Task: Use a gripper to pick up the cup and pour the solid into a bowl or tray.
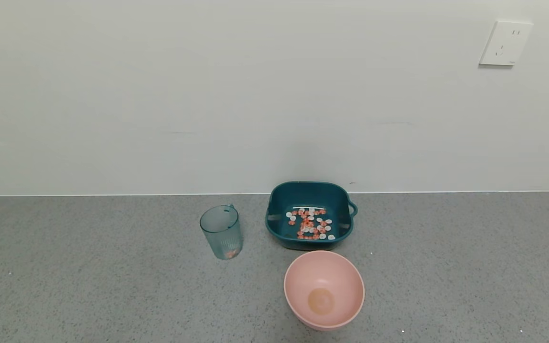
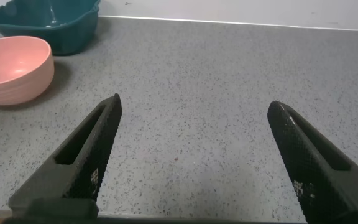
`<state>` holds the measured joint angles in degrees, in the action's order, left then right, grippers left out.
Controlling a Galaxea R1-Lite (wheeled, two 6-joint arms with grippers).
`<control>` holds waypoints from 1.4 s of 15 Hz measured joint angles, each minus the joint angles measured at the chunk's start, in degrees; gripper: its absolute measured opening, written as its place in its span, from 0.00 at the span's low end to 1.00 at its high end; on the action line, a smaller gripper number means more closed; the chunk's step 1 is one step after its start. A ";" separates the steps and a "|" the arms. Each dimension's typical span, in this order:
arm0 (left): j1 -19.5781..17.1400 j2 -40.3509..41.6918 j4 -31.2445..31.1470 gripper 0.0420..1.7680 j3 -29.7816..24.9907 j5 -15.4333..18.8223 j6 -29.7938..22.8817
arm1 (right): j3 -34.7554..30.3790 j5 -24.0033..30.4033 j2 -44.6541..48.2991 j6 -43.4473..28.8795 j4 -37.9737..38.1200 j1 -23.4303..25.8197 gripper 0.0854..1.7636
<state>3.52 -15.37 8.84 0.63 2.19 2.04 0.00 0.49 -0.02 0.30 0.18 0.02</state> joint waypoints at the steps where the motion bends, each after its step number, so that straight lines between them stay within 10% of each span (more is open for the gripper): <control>1: -0.78 0.90 -0.63 0.97 -0.26 0.96 0.35 | 0.00 0.02 0.00 0.00 0.00 -0.02 0.97; 21: -3.43 15.40 -8.84 0.97 -0.63 -0.30 -0.39 | 0.00 0.02 0.00 0.00 0.00 -0.02 0.97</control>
<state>0.10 0.02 0.00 0.00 1.89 1.65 0.00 0.51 -0.02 0.30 0.18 0.00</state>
